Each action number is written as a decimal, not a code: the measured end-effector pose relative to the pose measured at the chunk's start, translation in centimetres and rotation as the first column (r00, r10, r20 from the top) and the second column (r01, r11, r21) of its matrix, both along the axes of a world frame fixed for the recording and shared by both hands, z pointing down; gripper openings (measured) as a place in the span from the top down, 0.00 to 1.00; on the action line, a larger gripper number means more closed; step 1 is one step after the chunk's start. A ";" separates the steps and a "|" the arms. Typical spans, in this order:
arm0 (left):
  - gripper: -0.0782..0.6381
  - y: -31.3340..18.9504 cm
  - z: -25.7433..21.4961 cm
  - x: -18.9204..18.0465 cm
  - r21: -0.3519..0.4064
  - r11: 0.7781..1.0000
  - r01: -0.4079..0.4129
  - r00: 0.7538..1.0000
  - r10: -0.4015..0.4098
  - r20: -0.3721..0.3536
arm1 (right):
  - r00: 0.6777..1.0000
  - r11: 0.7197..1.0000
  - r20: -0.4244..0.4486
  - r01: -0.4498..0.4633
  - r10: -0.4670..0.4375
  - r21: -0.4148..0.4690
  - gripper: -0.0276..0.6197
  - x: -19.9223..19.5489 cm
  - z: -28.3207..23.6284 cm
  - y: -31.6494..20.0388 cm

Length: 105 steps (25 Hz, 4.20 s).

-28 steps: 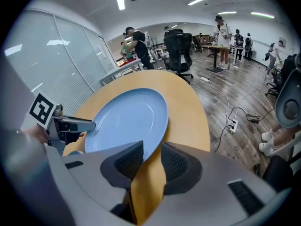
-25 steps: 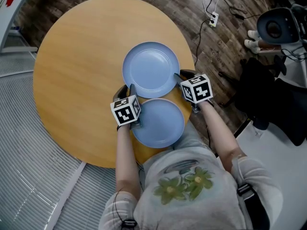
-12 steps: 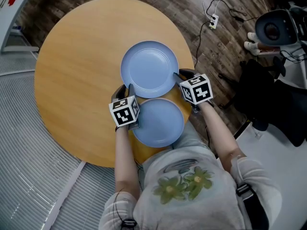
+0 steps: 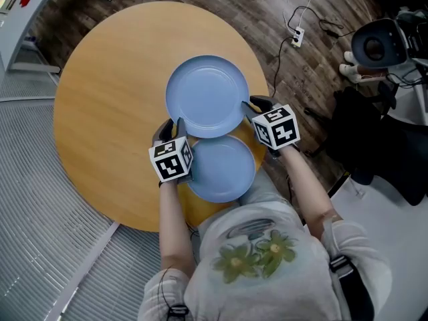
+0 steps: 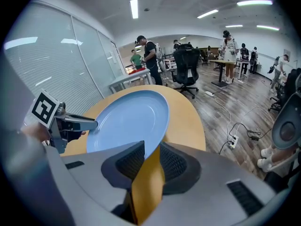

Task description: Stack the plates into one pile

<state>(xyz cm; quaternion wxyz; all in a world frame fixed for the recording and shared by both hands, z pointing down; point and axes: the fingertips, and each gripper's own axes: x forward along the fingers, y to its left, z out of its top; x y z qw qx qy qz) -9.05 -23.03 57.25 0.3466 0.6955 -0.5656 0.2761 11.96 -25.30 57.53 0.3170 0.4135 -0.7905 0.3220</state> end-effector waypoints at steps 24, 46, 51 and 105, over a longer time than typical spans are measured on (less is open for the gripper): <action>0.73 15.5 -7.8 1.0 0.098 0.995 0.027 0.999 -0.030 0.020 | 0.997 0.991 0.018 0.073 -0.075 0.109 0.77 0.8 -8.1 14.5; 0.73 26.9 -6.6 1.2 0.065 0.978 0.199 0.979 -0.202 0.042 | 0.964 0.961 0.000 0.265 -0.266 0.086 0.77 -0.1 -6.8 22.0; 0.73 28.7 -5.5 1.3 0.040 0.968 0.246 0.968 -0.248 0.047 | 0.952 0.949 -0.007 0.306 -0.307 0.073 0.77 -0.4 -5.8 22.9; 0.73 34.9 5.9 2.7 -0.169 0.916 0.363 0.932 -0.355 0.076 | 0.841 0.850 -0.131 0.513 -0.525 -0.118 0.77 -0.8 6.3 25.8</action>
